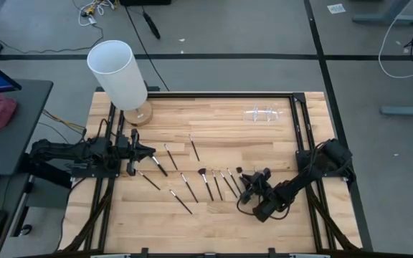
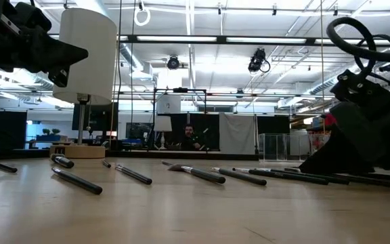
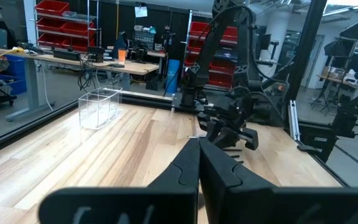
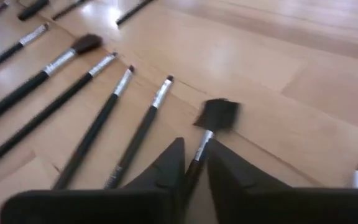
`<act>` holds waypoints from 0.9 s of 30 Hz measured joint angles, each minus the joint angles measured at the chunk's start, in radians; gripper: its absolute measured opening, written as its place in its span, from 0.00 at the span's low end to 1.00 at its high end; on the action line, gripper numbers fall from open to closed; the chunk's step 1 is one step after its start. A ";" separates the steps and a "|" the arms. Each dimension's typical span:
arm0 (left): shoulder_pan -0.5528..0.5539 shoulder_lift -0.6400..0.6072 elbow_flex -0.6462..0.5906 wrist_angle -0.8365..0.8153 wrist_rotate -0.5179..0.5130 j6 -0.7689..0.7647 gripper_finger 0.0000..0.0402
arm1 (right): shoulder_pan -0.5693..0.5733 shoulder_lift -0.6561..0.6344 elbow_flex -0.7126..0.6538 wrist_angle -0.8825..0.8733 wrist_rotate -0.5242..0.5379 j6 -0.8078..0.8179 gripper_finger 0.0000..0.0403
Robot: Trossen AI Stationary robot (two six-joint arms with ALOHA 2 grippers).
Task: Put items in baskets/containers
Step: Put the brow brush into the transparent organizer
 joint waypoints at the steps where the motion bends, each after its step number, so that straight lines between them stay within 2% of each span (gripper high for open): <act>1: 0.000 0.000 0.000 0.000 0.000 0.000 0.01 | 0.002 0.011 0.001 0.016 0.006 0.000 0.11; 4: 0.000 0.000 0.000 0.000 0.000 0.000 0.01 | 0.011 0.043 0.000 0.051 0.061 -0.032 0.03; 8: 0.000 0.000 0.000 0.000 0.000 0.000 0.01 | 0.016 0.042 0.000 0.037 0.059 -0.033 0.03; 12: 0.000 0.000 0.000 0.000 0.000 0.000 0.01 | 0.014 -0.002 0.000 -0.007 -0.007 -0.031 0.02; 20: 0.000 0.000 0.000 0.000 0.000 0.000 0.01 | -0.032 -0.193 -0.010 -0.155 -0.188 -0.090 0.01; 27: 0.000 0.000 0.000 0.000 0.000 0.000 0.01 | -0.056 -0.254 -0.010 -0.163 -0.179 -0.171 0.00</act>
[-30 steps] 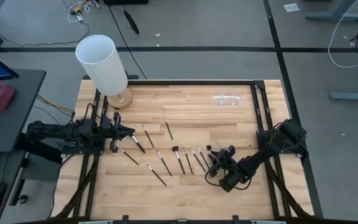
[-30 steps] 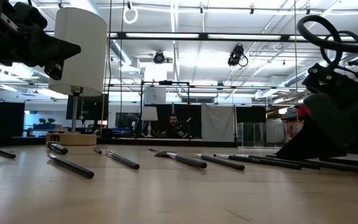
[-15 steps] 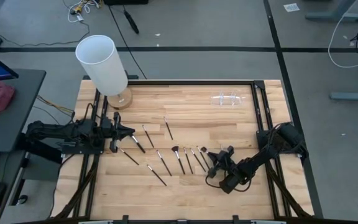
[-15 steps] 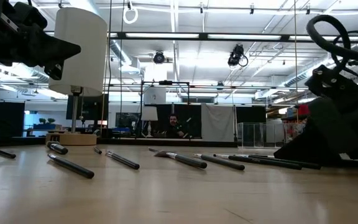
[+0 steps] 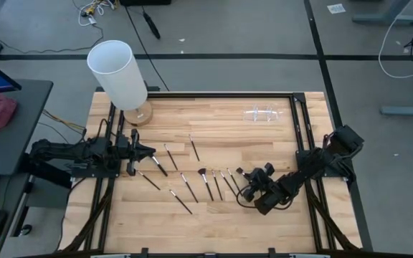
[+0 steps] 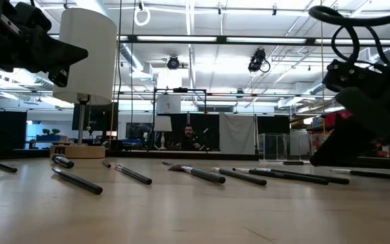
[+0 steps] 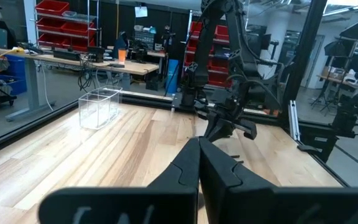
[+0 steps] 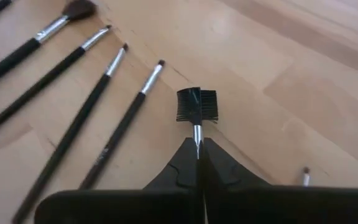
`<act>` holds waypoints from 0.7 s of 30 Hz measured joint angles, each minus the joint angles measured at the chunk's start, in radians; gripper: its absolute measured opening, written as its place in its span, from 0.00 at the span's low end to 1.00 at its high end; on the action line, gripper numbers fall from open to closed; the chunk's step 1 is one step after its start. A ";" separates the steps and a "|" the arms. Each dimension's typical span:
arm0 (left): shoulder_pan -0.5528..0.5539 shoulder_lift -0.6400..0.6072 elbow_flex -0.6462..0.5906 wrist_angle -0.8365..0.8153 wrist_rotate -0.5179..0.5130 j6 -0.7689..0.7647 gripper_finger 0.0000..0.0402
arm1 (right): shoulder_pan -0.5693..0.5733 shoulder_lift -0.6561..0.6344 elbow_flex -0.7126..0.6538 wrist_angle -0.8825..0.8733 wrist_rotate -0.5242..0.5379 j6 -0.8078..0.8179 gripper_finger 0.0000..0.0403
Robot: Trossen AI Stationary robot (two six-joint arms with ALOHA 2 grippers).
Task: Put items in baskets/containers
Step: Put the brow brush into the transparent organizer
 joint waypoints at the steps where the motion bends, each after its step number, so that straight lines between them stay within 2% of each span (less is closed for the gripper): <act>1: 0.000 0.000 0.000 0.000 0.000 0.000 0.01 | 0.000 0.000 0.000 -0.002 0.005 0.001 0.00; 13: 0.000 0.000 0.000 0.000 0.000 0.000 0.01 | 0.000 -0.001 0.002 0.084 0.099 -0.023 0.00; 21: 0.000 0.000 0.000 0.000 0.000 0.000 0.01 | -0.021 -0.003 0.003 0.314 0.130 -0.267 0.01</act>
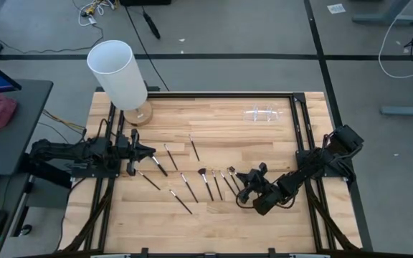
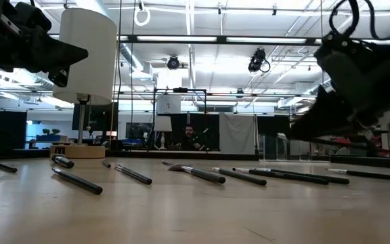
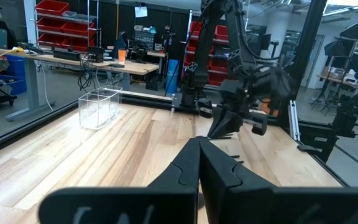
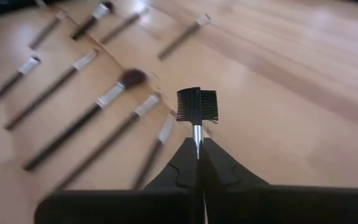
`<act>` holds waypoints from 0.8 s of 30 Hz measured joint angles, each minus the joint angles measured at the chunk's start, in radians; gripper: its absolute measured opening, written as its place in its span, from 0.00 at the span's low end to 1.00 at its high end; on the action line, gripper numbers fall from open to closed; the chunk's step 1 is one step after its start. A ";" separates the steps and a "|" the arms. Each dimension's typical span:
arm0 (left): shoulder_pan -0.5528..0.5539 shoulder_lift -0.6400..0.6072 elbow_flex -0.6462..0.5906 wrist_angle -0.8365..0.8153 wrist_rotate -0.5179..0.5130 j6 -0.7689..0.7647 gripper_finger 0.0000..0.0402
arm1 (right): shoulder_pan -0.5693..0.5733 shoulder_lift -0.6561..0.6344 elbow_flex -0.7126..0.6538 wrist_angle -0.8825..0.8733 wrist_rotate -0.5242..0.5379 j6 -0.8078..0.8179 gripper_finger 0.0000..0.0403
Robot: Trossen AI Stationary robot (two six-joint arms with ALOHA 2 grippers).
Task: Put items in baskets/containers
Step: Put the brow brush into the transparent organizer
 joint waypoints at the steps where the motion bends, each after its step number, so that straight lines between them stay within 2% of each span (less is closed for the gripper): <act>1: 0.000 0.000 0.000 0.000 0.000 0.000 0.01 | -0.007 0.000 0.000 0.047 0.000 -0.050 0.01; 5: 0.000 0.000 0.000 0.000 0.000 0.000 0.01 | -0.041 0.000 0.000 0.268 -0.012 -0.267 0.01; 10: 0.000 0.000 0.000 0.043 -0.002 0.012 0.01 | -0.079 -0.001 0.001 0.539 -0.122 -0.535 0.01; 14: 0.000 0.000 0.000 0.131 -0.055 -0.140 0.01 | -0.107 -0.002 -0.011 0.709 -0.185 -0.681 0.01; 17: 0.000 0.028 0.000 0.182 -0.047 -0.132 0.01 | -0.141 -0.002 -0.053 0.876 -0.241 -0.755 0.01; 20: -0.003 0.132 0.000 0.246 -0.034 -0.157 0.01 | -0.186 -0.002 -0.112 1.093 -0.301 -0.824 0.01; 24: -0.023 0.385 0.000 0.401 -0.034 -0.160 0.01 | -0.245 -0.002 -0.173 1.305 -0.392 -0.880 0.01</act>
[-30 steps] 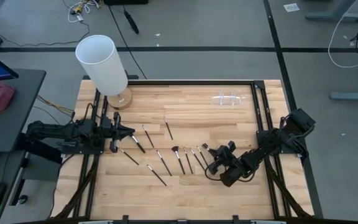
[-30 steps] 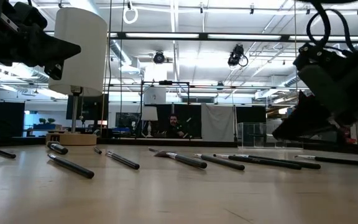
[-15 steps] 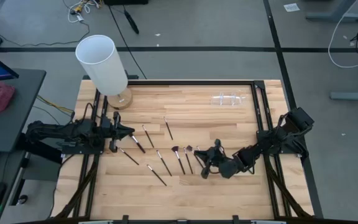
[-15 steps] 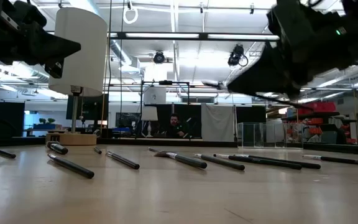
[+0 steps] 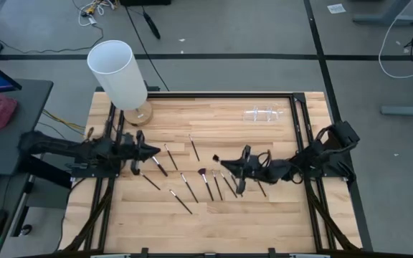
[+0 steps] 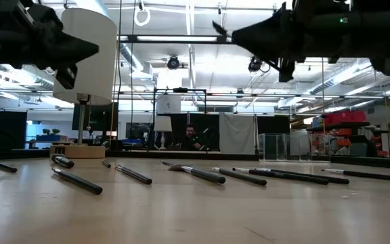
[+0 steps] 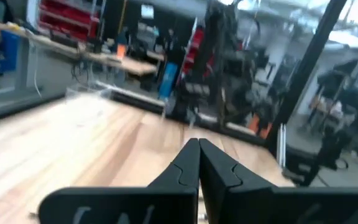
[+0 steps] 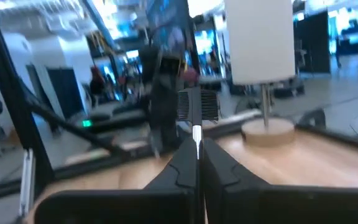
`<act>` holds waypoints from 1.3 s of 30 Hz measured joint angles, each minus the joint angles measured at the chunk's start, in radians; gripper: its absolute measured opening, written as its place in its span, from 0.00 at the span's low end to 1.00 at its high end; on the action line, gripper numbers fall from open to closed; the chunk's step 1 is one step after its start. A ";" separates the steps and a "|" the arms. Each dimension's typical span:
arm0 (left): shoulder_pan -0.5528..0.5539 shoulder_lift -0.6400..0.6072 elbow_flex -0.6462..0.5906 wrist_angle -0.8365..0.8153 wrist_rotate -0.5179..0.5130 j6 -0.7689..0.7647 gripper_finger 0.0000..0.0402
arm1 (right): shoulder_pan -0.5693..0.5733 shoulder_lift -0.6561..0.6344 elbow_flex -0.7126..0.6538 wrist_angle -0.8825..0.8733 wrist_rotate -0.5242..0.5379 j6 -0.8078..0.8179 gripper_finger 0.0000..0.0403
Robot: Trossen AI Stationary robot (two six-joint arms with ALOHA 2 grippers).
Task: Put items in baskets/containers
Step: Put the brow brush into the transparent organizer
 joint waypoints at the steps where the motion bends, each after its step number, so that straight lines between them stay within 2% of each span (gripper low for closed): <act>1: -0.003 0.073 0.000 0.059 -0.001 0.004 0.01 | -0.010 0.000 -0.008 0.020 -0.011 -0.004 0.01; 9: -0.008 0.672 0.012 0.588 -0.002 0.031 0.01 | -0.062 0.000 -0.013 0.068 -0.087 -0.032 0.01; 12: -0.008 0.880 0.087 0.715 -0.003 0.073 0.02 | -0.075 0.000 -0.009 0.094 -0.139 -0.038 0.01; 15: -0.005 1.073 0.214 0.758 0.009 0.132 0.06 | -0.077 0.000 -0.008 0.101 -0.159 -0.047 0.01; 17: 0.007 1.183 0.319 0.762 0.080 0.173 0.12 | -0.074 0.000 -0.008 0.103 -0.161 -0.050 0.01; 20: 0.035 1.304 0.471 0.769 0.257 0.211 0.25 | -0.060 0.000 -0.008 0.105 -0.183 -0.050 0.01; 24: 0.058 1.377 0.605 0.808 0.403 0.239 0.45 | -0.026 0.000 -0.008 0.105 -0.194 -0.051 0.01; 29: 0.073 1.368 0.632 0.885 0.416 0.249 0.63 | 0.007 0.000 -0.008 0.105 -0.198 -0.054 0.01; 34: 0.074 1.367 0.648 0.934 0.427 0.311 0.68 | 0.012 0.000 -0.008 0.107 -0.280 -0.047 0.01; 39: 0.060 1.368 0.732 0.875 0.543 0.386 0.66 | -0.008 0.000 -0.008 0.113 -0.386 -0.004 0.01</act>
